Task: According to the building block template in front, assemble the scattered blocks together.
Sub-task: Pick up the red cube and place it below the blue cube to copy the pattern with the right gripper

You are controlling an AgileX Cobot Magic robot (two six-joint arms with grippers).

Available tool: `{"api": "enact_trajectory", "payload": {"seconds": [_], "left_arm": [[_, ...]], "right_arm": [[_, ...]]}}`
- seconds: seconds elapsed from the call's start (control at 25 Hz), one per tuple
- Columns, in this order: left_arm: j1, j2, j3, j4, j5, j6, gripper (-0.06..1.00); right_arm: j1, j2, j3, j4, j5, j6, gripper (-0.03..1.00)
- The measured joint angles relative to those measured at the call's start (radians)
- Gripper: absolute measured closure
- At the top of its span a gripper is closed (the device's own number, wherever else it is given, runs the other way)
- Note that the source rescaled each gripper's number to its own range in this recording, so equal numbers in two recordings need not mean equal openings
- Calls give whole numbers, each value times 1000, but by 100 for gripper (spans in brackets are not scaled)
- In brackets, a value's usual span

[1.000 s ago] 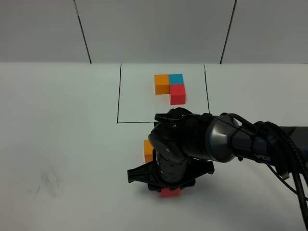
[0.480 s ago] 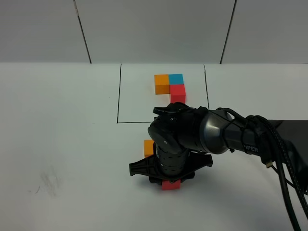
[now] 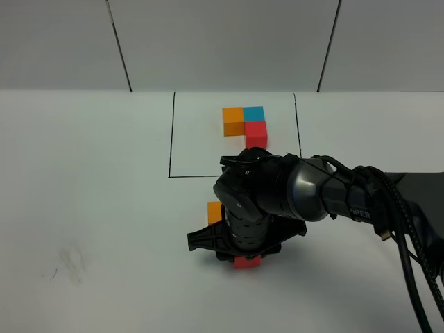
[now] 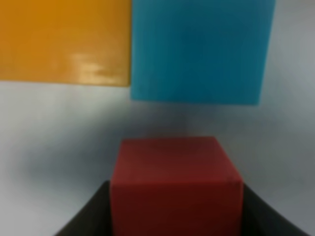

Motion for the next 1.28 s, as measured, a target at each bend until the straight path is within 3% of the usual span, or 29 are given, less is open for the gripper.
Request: {"api": "enact_trajectory", "payload": {"seconds": [0.64,1.28], "left_arm": [[0,0,0,0,0,0,61],[0,0,0,1,0,0,61]], "right_arm": [[-4,22,-1,-29,-46,22,70],[-4,60,-68,-29,14,72,70]]}}
